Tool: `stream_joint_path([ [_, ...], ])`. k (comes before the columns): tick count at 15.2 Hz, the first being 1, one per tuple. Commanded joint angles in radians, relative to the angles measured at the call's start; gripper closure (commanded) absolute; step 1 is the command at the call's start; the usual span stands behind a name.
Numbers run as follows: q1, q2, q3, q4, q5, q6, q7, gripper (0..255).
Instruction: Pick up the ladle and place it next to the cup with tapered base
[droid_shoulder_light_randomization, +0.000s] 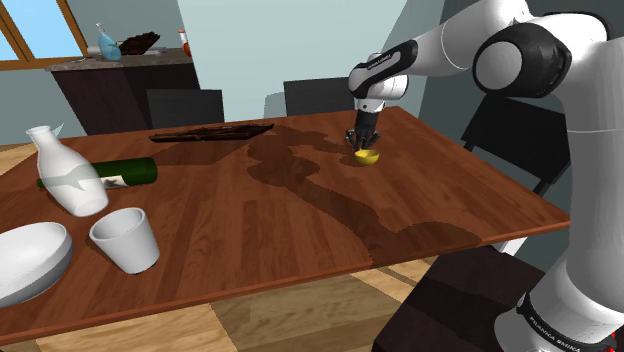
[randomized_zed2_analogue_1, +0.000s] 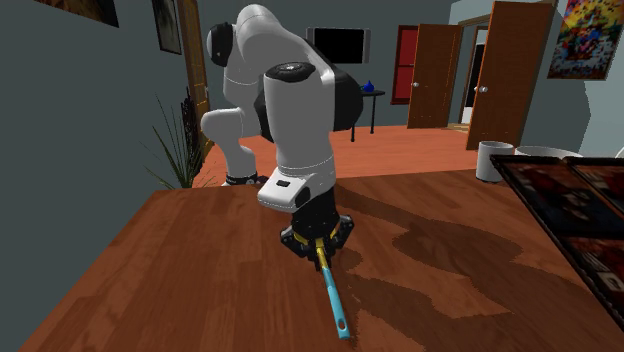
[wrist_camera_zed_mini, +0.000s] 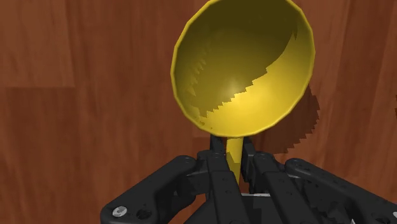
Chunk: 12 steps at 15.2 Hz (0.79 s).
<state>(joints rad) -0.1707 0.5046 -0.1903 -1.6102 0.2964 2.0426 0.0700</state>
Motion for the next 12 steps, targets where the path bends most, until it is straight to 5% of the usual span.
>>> stream_joint_path([
  [1,0.001,-0.009,-0.002,0.007,-0.004,-0.016,0.005,255],
  [12,0.001,-0.059,-0.01,0.081,-0.024,-0.136,0.033,255],
])
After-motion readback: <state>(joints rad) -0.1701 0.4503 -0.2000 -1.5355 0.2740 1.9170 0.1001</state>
